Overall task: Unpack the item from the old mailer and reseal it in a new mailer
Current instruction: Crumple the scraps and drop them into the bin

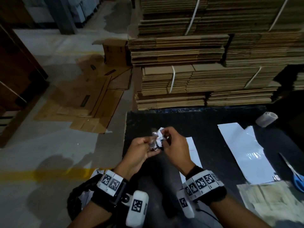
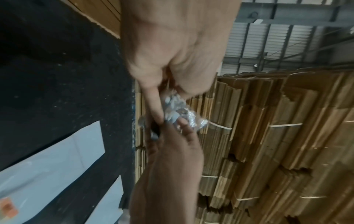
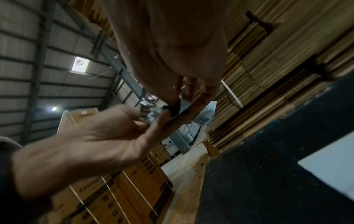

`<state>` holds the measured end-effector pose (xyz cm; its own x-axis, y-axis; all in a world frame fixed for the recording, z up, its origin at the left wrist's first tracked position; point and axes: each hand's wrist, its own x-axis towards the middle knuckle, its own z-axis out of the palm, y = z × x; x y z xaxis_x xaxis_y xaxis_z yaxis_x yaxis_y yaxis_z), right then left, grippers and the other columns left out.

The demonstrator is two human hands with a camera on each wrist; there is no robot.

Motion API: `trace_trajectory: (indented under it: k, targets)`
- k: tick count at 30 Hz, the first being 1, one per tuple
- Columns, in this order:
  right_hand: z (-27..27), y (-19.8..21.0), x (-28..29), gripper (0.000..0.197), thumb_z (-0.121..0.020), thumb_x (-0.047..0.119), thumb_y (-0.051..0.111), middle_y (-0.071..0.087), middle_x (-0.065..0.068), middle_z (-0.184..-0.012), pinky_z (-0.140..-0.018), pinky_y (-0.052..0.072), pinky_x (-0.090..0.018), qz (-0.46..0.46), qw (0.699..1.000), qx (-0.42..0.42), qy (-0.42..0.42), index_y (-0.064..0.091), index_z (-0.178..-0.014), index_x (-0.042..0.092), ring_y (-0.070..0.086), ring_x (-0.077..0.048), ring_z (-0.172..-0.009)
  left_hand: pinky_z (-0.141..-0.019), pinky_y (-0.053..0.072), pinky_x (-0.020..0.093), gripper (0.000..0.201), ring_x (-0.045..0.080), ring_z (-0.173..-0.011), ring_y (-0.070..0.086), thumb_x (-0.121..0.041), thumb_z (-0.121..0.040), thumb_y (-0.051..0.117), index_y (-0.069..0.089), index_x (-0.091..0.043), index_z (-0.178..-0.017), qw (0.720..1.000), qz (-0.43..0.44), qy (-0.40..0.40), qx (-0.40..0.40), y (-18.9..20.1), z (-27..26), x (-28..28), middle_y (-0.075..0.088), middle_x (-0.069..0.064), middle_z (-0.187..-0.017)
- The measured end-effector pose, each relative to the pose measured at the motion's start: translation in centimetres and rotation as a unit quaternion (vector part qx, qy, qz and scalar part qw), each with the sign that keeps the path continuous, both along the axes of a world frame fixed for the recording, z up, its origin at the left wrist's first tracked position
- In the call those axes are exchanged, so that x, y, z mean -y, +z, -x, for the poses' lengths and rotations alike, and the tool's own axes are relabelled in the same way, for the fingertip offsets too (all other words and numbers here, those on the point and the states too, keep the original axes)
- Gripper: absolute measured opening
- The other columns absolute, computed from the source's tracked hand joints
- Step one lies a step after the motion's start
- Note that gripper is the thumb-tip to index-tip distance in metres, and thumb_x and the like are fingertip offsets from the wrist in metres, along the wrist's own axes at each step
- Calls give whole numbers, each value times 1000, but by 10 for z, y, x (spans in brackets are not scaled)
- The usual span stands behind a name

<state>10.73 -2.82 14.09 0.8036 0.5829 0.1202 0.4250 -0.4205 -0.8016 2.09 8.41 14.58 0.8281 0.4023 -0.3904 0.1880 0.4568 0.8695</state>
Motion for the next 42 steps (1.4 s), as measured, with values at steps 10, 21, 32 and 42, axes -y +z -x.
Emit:
trace_trajectory:
  k: [10, 21, 32, 42]
  targets:
    - [7, 9, 0, 24, -81, 0, 65, 70, 0, -95, -76, 49, -17, -48, 999, 9, 2, 72, -98, 15, 64, -10, -85, -71, 60, 32, 44, 20, -89, 72, 19, -81, 57, 68, -7, -114, 991, -129, 31, 21, 12, 3, -7, 74, 12, -99]
    - [5, 22, 0, 20, -82, 7, 72, 75, -6, -94, -74, 56, -38, -195, 953, -226, 54, 74, -102, 10, 71, -23, -88, -57, 55, 25, 17, 17, -71, 70, 1, -86, 64, 75, -9, -95, 975, -198, 78, 64, 25, 8, -3, 75, 9, -83]
    - [16, 33, -3, 14, -86, 4, 66, 75, -3, -88, -70, 58, -31, -222, 958, -180, 21, 75, -95, 11, 72, -17, -81, -67, 56, 27, 35, 19, -82, 70, 13, -83, 58, 74, -14, -99, 990, -76, 70, 96, 34, 20, -1, 76, 9, -93]
    - [6, 36, -4, 29, -76, 5, 77, 67, 8, -89, -76, 51, -13, -88, 988, 31, 120, 74, -102, 15, 66, -4, -82, -58, 56, 17, 32, 19, -69, 70, 21, -84, 46, 68, 4, -99, 988, 106, 112, 19, 39, 16, -13, 73, 15, -80]
